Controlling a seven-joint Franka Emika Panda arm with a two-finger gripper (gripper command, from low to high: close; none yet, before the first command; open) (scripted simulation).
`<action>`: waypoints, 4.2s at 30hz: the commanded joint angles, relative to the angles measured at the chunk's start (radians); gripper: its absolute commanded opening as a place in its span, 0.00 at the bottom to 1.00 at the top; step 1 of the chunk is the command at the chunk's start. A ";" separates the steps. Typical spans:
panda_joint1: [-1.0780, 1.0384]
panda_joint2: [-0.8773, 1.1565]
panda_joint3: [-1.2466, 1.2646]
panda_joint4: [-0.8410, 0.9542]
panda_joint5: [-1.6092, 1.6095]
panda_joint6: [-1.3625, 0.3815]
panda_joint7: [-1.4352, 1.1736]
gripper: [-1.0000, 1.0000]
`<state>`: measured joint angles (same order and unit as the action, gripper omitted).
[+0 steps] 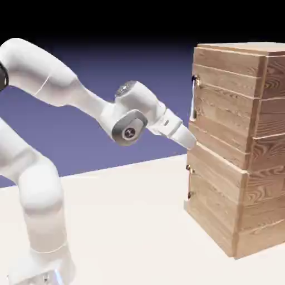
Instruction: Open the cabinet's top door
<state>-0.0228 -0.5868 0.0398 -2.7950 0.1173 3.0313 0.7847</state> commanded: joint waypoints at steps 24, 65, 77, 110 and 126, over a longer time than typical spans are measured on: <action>-0.309 -0.150 0.354 0.133 1.044 -0.051 0.389 0.50; -0.815 -0.394 0.933 0.351 2.751 -0.134 1.025 0.50; -0.811 -0.220 0.889 0.402 2.780 -0.218 0.852 0.00; -0.250 -0.400 -0.152 -0.057 1.542 -0.915 1.224 0.00; -0.170 -0.055 -0.697 0.262 0.988 -1.598 1.171 0.00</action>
<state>-0.1930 -0.6419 -0.6569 -2.5334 1.1057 1.4340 1.9554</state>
